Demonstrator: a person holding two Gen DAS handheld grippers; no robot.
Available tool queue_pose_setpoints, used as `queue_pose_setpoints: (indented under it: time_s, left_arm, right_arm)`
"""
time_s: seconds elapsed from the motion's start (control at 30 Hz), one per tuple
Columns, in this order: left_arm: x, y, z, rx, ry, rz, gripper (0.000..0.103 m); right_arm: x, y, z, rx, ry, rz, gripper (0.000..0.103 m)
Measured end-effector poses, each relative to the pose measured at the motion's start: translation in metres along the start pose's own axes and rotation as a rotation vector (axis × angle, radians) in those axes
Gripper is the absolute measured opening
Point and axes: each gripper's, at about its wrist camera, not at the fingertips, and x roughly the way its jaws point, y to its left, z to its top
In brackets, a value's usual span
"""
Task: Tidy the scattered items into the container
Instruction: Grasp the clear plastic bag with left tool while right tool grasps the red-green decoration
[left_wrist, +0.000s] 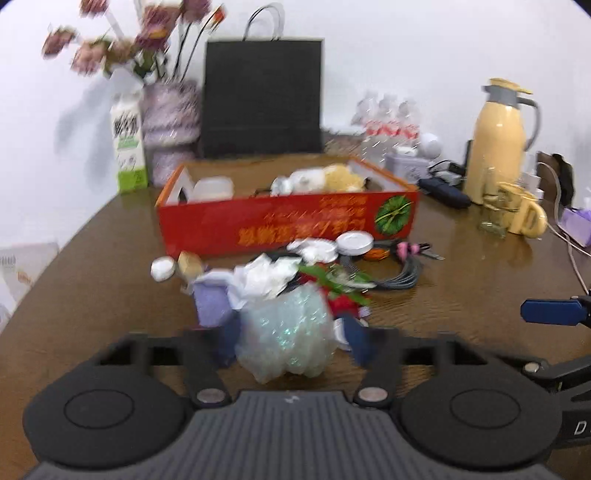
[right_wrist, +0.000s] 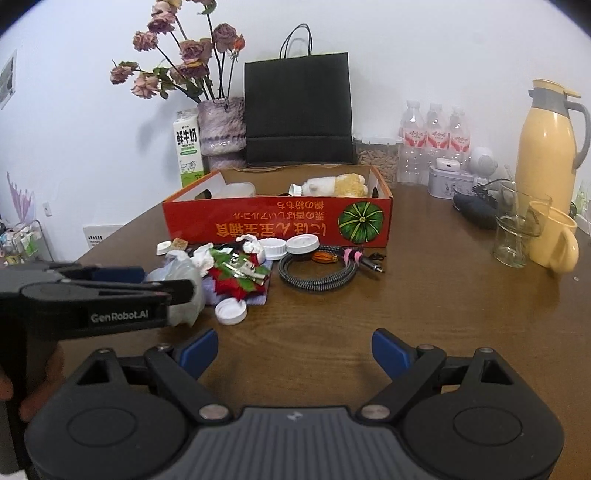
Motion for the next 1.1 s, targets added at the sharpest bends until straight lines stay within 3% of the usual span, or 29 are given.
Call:
queue_pose_setpoints:
  time_s: [0.1, 0.37, 0.43, 0.53, 0.57, 0.6, 0.77, 0.97, 1.1]
  left_arm:
    - [-0.004, 0.015, -0.001, -0.066, -0.002, -0.04, 0.022]
    - [-0.03, 0.055, -0.004, -0.189, -0.035, -0.053, 0.021]
    - [-0.036, 0.066, -0.004, -0.233, -0.058, -0.097, 0.021]
    - [-0.046, 0.084, -0.004, -0.329, -0.105, -0.182, 0.021]
    - [-0.05, 0.089, -0.003, -0.342, -0.122, -0.193, 0.021]
    - [-0.055, 0.091, -0.003, -0.347, -0.145, -0.201, 0.021]
    - [-0.084, 0.095, 0.0, -0.334, -0.254, -0.254, 0.021]
    - [-0.106, 0.085, 0.002, -0.325, -0.303, -0.283, 0.021]
    - [-0.125, 0.07, -0.001, -0.274, -0.331, -0.274, 0.021]
  right_arm:
    - [0.015, 0.005, 0.008, -0.018, 0.002, 0.002, 0.09]
    - [0.074, 0.049, 0.038, -0.178, -0.004, 0.054, 0.09]
    - [0.091, 0.059, 0.045, -0.203, 0.013, 0.081, 0.082]
    - [0.113, 0.068, 0.051, -0.197, 0.08, 0.083, 0.058]
    - [0.116, 0.07, 0.052, -0.201, 0.08, 0.071, 0.044]
    - [0.116, 0.071, 0.053, -0.206, 0.073, 0.063, 0.038]
    - [0.098, 0.055, 0.056, -0.131, 0.044, 0.071, 0.035]
    - [0.038, 0.039, 0.06, -0.088, -0.074, 0.042, 0.035]
    - [0.003, 0.03, 0.051, -0.075, -0.098, 0.054, 0.035]
